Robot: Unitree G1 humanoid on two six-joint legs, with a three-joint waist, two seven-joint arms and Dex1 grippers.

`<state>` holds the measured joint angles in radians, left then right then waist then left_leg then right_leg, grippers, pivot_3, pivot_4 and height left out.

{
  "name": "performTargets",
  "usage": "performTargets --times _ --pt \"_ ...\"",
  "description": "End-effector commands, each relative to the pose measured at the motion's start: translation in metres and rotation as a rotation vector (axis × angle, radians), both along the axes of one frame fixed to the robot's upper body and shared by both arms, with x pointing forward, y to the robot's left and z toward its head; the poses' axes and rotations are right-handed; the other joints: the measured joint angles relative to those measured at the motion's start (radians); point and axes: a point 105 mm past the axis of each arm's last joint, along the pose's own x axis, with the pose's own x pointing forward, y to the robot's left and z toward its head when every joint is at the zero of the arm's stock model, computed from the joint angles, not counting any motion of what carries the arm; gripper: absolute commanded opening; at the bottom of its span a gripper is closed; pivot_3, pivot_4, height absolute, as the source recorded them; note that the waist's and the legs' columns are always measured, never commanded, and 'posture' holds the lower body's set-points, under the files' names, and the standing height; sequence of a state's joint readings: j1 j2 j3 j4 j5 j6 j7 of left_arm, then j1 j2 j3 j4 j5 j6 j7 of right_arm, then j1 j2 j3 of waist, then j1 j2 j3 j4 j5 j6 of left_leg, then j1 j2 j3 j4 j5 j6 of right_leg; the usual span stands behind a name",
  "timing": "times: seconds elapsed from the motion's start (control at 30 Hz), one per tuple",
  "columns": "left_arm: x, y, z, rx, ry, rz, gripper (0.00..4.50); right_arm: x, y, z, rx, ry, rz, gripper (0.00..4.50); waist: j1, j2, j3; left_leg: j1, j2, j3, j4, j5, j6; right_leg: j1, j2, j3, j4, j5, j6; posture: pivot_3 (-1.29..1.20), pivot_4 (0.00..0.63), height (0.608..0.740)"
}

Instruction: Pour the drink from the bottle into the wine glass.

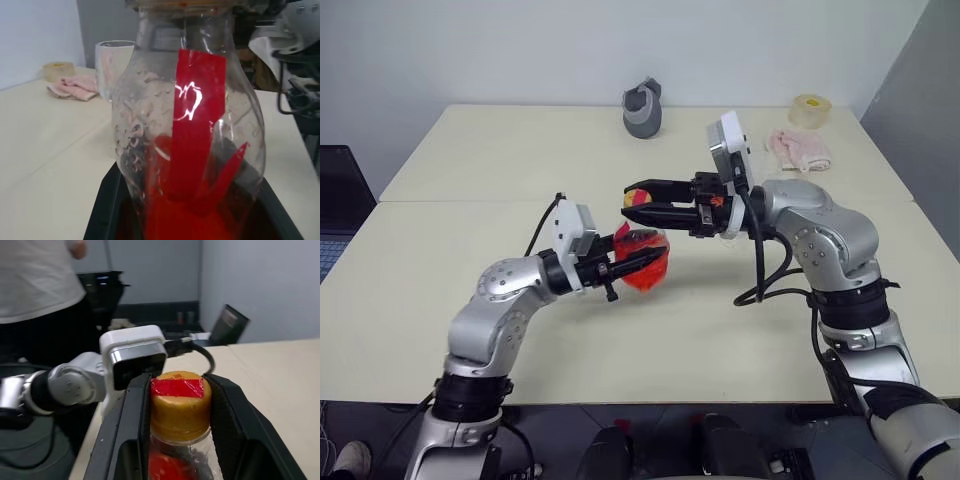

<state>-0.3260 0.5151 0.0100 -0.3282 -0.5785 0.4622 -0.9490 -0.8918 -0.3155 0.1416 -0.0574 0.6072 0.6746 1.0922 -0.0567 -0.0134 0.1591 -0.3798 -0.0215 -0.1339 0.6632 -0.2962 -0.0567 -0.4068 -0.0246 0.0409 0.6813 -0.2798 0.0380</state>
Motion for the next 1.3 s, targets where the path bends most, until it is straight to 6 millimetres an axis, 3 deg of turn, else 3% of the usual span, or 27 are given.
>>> performTargets --times 0.03,0.27,0.43,0.63,0.9,1.13,1.23,1.3 --pt "-0.022 -0.015 0.006 0.002 -0.009 -0.106 1.32 -0.012 0.004 0.022 0.034 -0.060 0.090 2.06 0.002 0.000 0.000 0.000 0.000 0.000 0.000 0.000 0.000 0.000 0.000 0.000 0.000 0.000 0.000 0.00 0.150 0.740" --pt "0.000 0.008 0.002 0.012 -0.002 0.052 1.32 -0.021 -0.016 0.020 0.027 -0.097 -0.038 4.39 0.007 0.001 0.001 0.000 0.000 0.000 0.000 0.000 0.000 0.000 -0.001 0.000 0.000 0.000 0.000 0.00 0.150 0.740" --pt "0.020 0.015 0.002 0.009 -0.020 0.140 1.32 -0.016 -0.025 0.017 0.052 -0.105 -0.221 4.39 0.011 0.001 0.001 0.000 0.000 0.000 0.000 0.000 0.000 0.000 -0.001 0.000 0.000 0.000 0.000 0.00 0.150 0.740" --pt "0.057 0.008 0.008 -0.010 -0.084 0.221 1.32 0.021 -0.019 0.013 0.080 -0.125 -0.560 4.39 0.015 0.001 0.001 0.000 -0.001 0.001 0.000 0.001 -0.002 0.000 -0.001 0.000 0.000 0.000 0.000 0.00 0.150 0.740" --pt "0.065 -0.004 0.011 -0.017 -0.125 0.188 1.32 0.032 -0.005 0.016 0.110 -0.091 -0.615 4.39 0.006 0.001 0.001 -0.002 -0.001 0.001 0.000 0.002 -0.003 -0.003 -0.001 0.001 0.000 0.000 0.000 0.00 0.150 0.740" --pt "0.064 -0.002 0.011 -0.014 -0.128 0.189 1.32 0.033 -0.002 0.012 0.100 -0.055 -0.616 4.39 0.002 0.001 0.001 -0.002 -0.001 0.001 0.000 0.002 -0.003 -0.003 -0.001 0.001 0.000 0.000 0.000 0.00 0.150 0.740" --pt "0.063 -0.002 0.010 -0.013 -0.122 0.189 1.32 0.034 -0.001 0.010 0.090 -0.055 -0.617 3.83 0.001 0.001 0.001 -0.002 -0.001 0.001 0.000 0.002 -0.003 -0.003 -0.001 0.001 0.000 0.000 0.000 0.00 0.150 0.740" --pt "0.063 -0.004 0.010 -0.016 -0.119 0.188 1.32 0.034 -0.001 0.009 0.081 -0.056 -0.615 3.14 0.001 0.001 0.001 -0.002 -0.001 0.001 0.000 0.002 -0.003 -0.003 -0.001 0.001 0.000 0.000 0.000 0.00 0.150 0.740"
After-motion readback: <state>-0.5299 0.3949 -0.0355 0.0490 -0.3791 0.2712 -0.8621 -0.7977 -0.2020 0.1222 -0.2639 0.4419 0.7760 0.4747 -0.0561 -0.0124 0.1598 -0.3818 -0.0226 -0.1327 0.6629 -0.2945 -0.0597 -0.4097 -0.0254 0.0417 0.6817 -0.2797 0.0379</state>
